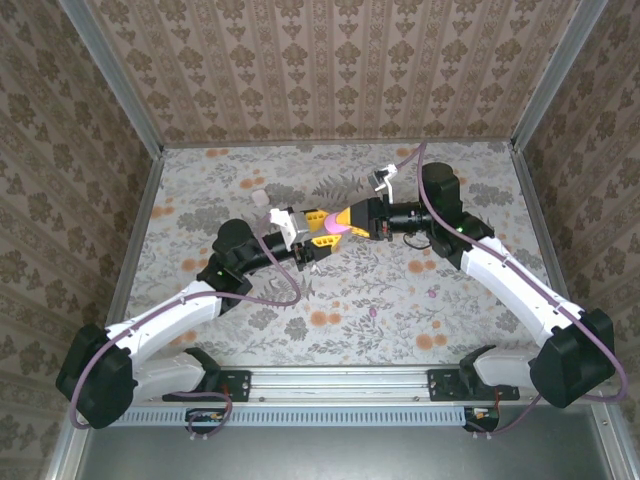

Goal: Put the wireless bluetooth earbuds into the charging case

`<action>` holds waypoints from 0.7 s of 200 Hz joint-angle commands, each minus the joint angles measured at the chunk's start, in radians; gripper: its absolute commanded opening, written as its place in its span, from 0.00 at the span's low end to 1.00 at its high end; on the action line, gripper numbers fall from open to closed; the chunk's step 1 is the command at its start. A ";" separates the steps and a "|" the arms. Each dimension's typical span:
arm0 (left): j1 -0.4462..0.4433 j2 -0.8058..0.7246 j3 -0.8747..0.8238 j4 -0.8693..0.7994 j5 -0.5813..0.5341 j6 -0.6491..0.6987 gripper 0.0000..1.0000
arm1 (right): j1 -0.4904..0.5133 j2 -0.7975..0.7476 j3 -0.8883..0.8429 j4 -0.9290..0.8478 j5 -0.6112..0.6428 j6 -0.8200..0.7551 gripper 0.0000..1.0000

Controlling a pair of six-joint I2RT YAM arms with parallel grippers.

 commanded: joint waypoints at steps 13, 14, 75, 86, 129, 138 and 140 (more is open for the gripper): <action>-0.009 0.006 0.017 0.043 -0.033 -0.037 0.42 | 0.008 -0.043 -0.095 0.249 0.028 0.154 0.20; -0.009 0.006 0.017 0.043 -0.033 -0.038 0.42 | 0.008 -0.045 -0.099 0.256 0.030 0.156 0.20; -0.008 0.040 0.029 0.066 -0.016 -0.077 0.52 | 0.009 -0.080 -0.145 0.366 0.078 0.234 0.18; -0.008 0.047 0.030 0.089 -0.017 -0.093 0.54 | 0.009 -0.080 -0.149 0.370 0.078 0.234 0.18; -0.009 0.063 0.034 0.152 -0.011 -0.143 0.58 | 0.009 -0.073 -0.165 0.376 0.077 0.231 0.18; -0.008 0.063 0.035 0.153 -0.013 -0.143 0.58 | 0.009 -0.072 -0.166 0.376 0.077 0.231 0.18; -0.008 0.063 0.034 0.155 -0.014 -0.143 0.58 | 0.010 -0.070 -0.166 0.376 0.077 0.231 0.18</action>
